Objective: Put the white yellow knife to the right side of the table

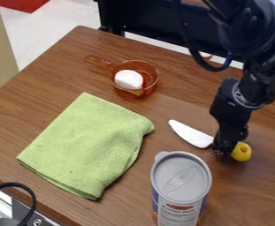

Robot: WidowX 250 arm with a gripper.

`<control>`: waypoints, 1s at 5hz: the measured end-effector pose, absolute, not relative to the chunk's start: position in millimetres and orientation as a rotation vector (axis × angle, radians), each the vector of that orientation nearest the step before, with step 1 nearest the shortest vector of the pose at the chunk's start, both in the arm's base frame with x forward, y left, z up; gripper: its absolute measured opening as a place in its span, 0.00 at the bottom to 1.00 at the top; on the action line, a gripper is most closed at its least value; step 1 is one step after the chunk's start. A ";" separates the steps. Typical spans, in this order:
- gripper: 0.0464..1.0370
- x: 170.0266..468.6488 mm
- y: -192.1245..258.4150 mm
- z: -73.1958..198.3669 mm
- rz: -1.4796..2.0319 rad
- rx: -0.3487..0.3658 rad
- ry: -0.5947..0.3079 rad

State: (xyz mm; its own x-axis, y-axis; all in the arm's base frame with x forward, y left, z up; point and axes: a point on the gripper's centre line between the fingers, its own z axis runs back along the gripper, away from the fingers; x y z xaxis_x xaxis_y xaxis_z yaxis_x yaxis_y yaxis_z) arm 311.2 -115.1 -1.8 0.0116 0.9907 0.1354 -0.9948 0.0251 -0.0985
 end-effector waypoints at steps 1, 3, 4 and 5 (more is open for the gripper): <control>0.93 312.0 -111.6 -1.0 1.519 0.037 -0.185; 0.96 315.6 -107.6 40.0 1.449 -0.059 -0.182; 0.96 310.7 -100.1 52.7 1.234 -0.033 -0.213; 0.96 303.7 -79.8 53.4 1.040 0.038 -0.204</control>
State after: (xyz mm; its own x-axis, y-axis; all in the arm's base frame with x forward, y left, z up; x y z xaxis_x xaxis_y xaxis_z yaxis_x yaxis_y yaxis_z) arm 303.7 -79.8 53.4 0.4891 0.8521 0.1862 -0.8592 0.5075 -0.0651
